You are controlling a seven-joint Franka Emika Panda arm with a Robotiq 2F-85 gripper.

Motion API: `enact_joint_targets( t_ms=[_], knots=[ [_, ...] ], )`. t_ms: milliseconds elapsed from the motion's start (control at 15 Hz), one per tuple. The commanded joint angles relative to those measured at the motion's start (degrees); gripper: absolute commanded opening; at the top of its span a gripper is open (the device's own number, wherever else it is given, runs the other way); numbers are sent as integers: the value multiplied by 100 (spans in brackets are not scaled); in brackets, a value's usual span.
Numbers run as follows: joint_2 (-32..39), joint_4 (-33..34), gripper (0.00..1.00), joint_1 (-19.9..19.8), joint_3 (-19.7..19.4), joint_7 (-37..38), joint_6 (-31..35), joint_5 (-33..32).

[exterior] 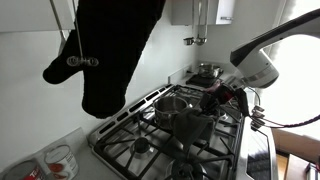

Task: Move the silver pot forwards

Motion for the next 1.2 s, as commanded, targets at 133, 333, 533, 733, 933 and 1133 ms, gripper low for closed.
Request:
enact_joint_targets(
  t_ms=[133,333,533,733,933,1133],
  knots=[
    [-340,-282,3,-125,135,-149,286,314],
    [-244,-274,3,-122,78,-335,-169,134],
    [-150,-289,3,-141,51,-540,-728,-157],
    [-301,-444,3,-272,37,-419,-1033,-647],
    [-538,-584,3,-420,-16,-283,-1158,-1044],
    [-760,-670,3,-505,-62,-261,-1362,-1382]
  ],
)
